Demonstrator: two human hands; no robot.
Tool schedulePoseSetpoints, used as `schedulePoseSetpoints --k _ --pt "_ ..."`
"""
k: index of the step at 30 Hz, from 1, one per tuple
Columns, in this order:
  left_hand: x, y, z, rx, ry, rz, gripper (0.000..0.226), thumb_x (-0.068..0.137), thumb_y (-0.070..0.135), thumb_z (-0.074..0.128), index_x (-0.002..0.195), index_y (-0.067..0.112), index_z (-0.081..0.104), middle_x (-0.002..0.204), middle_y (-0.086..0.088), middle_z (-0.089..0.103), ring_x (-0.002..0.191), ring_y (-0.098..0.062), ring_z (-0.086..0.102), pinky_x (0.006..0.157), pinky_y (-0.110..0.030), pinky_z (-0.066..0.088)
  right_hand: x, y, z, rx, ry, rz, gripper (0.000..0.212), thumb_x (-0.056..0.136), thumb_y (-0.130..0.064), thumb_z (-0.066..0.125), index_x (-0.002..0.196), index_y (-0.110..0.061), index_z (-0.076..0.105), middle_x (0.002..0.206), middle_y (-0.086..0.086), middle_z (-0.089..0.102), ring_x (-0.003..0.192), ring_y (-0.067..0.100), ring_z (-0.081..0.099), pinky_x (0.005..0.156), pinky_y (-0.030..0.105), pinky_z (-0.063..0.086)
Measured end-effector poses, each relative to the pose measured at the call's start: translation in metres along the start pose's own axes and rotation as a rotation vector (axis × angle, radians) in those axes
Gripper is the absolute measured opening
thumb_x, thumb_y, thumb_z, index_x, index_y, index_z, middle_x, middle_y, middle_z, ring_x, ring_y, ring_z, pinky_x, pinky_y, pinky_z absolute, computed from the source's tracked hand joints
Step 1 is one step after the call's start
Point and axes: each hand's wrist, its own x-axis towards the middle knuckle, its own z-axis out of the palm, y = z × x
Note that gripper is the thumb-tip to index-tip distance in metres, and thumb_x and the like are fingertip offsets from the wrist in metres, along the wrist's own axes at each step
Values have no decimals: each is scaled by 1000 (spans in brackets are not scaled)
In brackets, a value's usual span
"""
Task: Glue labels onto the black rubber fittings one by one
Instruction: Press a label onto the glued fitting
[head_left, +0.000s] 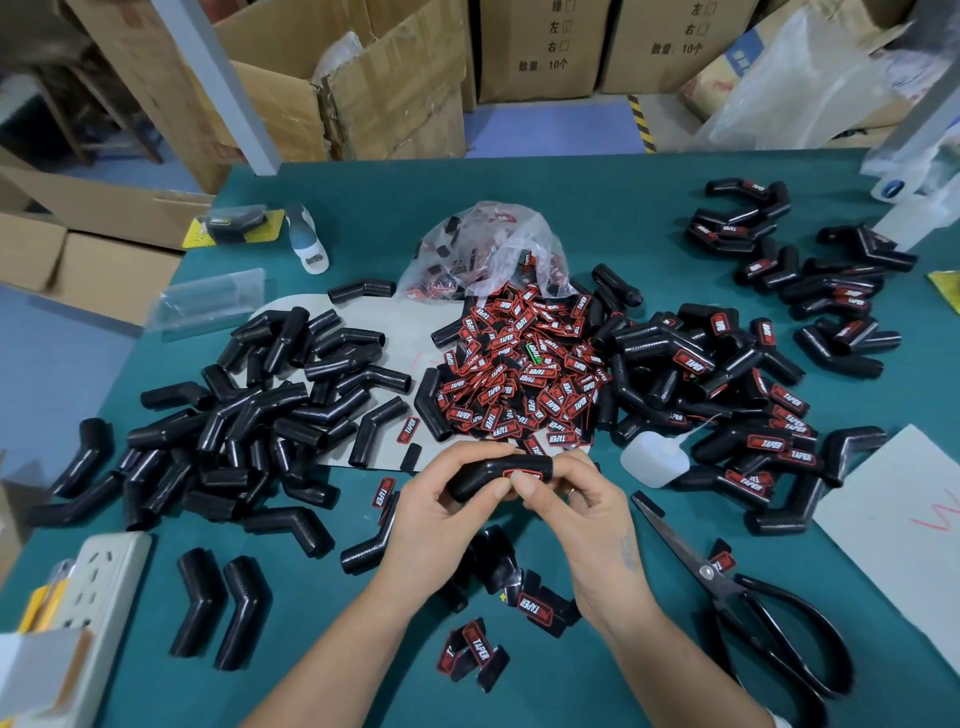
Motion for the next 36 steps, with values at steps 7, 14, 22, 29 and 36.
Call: schedulePoseSetpoints --k 7,14,22,29,36 --pt "1 0 -2 -8 -18 -7 29 95 12 73 118 30 76 115 -4 74 98 -20 74 89 -27 59 0 -3 -2 -29 -19 -9 22 80 -45 83 87 -24 84 92 -7 64 88 12 61 91 33 50" --pt "2 -1 -3 -13 -35 -2 30 97 8 72 117 30 76 116 -6 74 99 -20 74 89 -26 59 -1 -6 -2 -21 -24 -2 25 81 -44 81 87 -20 83 94 -1 66 90 12 64 89 29 51" --pt "3 0 -6 49 -39 -14 25 95 21 71 116 34 75 115 -5 73 92 -14 69 80 -24 57 -1 -7 -1 -3 -21 9 24 80 -44 80 89 -22 83 92 -1 63 88 13 61 88 32 49" --pt "4 0 -6 33 -64 -27 22 96 27 72 116 34 72 117 -1 73 106 -15 68 90 -24 53 -2 -9 -1 -11 -24 10 24 81 -46 80 90 -24 83 91 -3 62 88 13 61 88 35 49" --pt "2 -5 0 -94 23 -76 16 89 27 77 105 31 74 108 4 74 91 -9 67 73 -23 54 -3 -8 1 -46 -37 -25 17 81 -46 79 86 -30 83 86 -2 58 83 12 57 83 27 49"
